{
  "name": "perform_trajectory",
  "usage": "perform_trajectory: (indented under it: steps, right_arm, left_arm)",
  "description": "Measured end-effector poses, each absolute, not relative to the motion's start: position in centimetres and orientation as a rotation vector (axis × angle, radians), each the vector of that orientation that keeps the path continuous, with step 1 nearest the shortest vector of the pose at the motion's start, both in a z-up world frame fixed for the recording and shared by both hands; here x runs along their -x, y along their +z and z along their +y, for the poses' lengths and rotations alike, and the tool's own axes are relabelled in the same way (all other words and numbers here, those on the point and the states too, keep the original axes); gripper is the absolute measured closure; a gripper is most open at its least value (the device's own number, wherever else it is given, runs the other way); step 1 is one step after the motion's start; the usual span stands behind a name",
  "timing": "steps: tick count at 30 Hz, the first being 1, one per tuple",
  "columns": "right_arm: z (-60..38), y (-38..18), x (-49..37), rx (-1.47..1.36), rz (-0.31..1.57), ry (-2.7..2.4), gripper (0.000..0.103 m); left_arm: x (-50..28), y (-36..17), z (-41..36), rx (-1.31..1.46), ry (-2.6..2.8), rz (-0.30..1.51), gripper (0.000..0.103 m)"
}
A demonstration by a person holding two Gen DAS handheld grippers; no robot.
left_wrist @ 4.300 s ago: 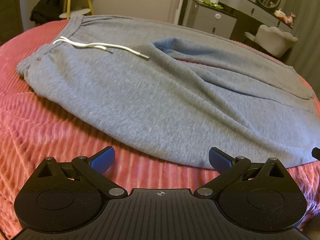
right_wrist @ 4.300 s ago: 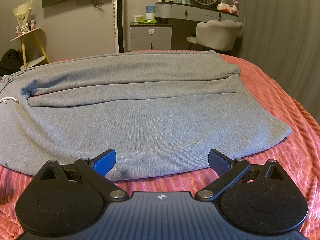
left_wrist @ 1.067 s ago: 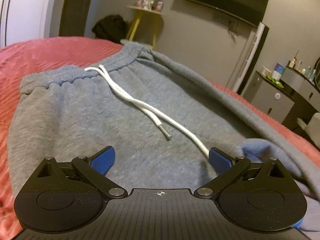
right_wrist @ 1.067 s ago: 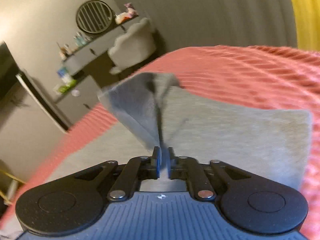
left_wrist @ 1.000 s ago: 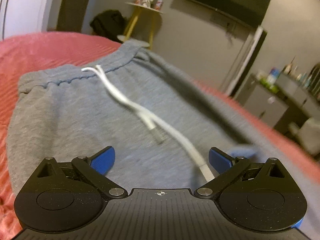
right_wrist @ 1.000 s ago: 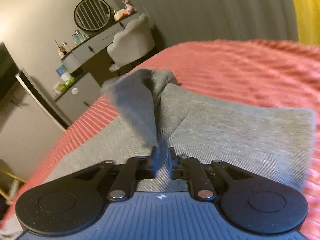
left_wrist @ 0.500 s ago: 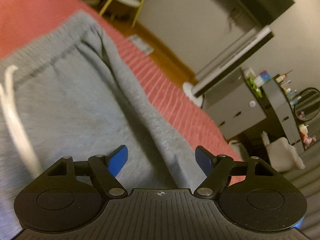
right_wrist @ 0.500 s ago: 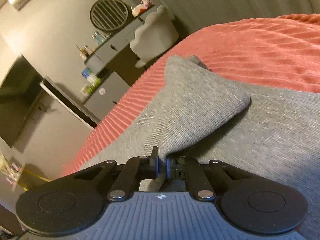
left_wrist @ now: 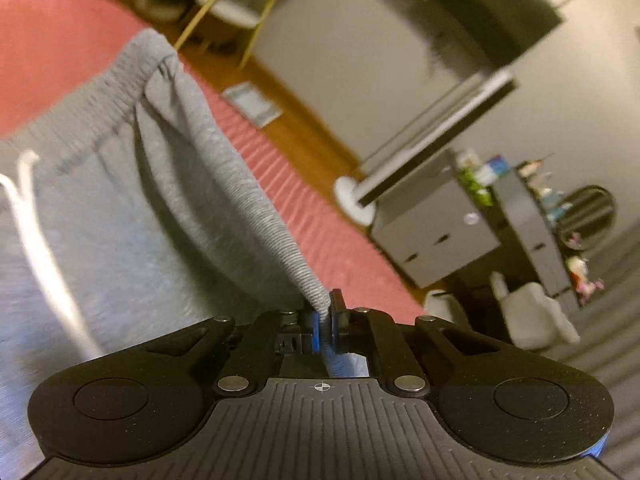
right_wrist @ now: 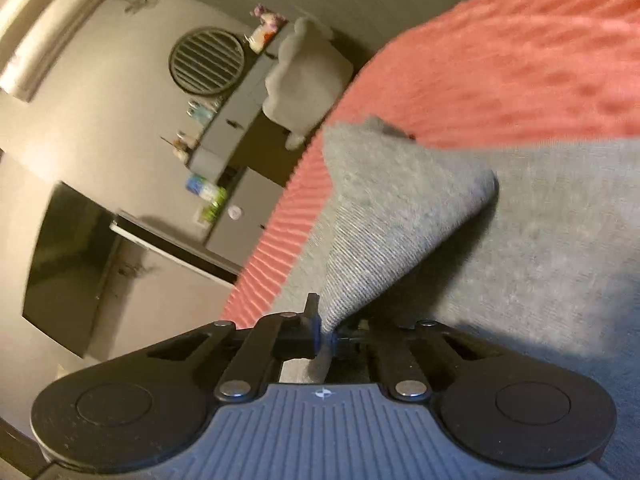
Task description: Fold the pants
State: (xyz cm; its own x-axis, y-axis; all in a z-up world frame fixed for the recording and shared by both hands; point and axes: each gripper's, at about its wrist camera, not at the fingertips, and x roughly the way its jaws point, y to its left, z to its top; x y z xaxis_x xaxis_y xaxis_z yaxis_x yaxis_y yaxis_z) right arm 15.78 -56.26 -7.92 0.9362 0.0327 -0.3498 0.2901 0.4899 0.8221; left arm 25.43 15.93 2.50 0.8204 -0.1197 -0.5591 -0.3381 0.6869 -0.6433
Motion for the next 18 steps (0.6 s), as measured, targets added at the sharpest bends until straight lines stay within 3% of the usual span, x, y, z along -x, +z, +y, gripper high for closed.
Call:
perform_trajectory:
  steps: [5, 9, 14, 18]
  right_arm:
    - [-56.9, -3.7, -12.9, -1.011, 0.249, -0.152, 0.098]
    - [-57.0, -0.9, -9.3, -0.960, 0.226, -0.185, 0.098]
    - [-56.2, -0.4, -5.8, -0.799, 0.364, -0.267, 0.098]
    - [-55.8, -2.4, -5.0, -0.770, 0.517, -0.317, 0.097]
  left_arm:
    - [-15.7, 4.7, 16.1, 0.805, 0.090, 0.599, 0.096]
    - [-9.4, 1.8, 16.4, 0.826, 0.101, 0.685, 0.096]
    - [-5.9, -3.5, 17.1, 0.913, 0.163, 0.749, 0.095]
    - [-6.1, -5.4, 18.7, 1.008, 0.214, 0.717, 0.086]
